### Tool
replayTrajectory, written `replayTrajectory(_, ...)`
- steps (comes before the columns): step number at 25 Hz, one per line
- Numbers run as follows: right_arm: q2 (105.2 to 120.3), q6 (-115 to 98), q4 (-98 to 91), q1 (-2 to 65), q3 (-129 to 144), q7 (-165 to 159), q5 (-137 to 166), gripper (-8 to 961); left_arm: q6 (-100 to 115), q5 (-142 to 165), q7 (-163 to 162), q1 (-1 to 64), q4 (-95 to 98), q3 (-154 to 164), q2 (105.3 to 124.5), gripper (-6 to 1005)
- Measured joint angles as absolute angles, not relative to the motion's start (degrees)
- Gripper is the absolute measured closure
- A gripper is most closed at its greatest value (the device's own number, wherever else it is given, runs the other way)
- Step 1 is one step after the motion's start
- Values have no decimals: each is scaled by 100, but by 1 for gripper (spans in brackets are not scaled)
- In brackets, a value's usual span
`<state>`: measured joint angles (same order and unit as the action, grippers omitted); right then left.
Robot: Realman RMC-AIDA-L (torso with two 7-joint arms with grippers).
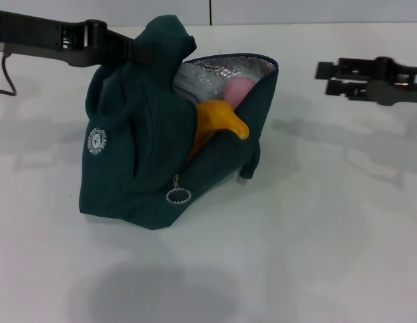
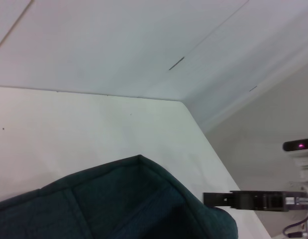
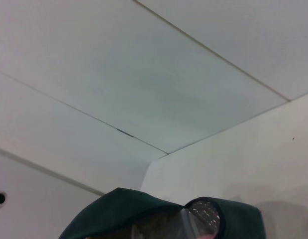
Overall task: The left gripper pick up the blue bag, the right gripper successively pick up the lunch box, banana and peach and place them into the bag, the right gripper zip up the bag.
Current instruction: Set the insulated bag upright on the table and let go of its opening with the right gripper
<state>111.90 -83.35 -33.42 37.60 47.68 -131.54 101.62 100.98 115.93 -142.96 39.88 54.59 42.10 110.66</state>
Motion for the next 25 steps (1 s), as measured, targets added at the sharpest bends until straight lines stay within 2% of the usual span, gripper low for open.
replayTrajectory(4,11339,-7992,-2995,3969,4766,-13261,10147,273,10099,11593,-14288,3989,5458,4221,11074,928)
replayTrajectory(12,11543,-7425,-2292,4295,4766,-13406,9857,274,10107,11593,-14201,4005,5449,4225,11104,928)
replayTrajectory(25,11611,-6729,-1719,4653,5181,-13305,9600,276,10108,11593,-14101,3979,5449,4226,11124,926)
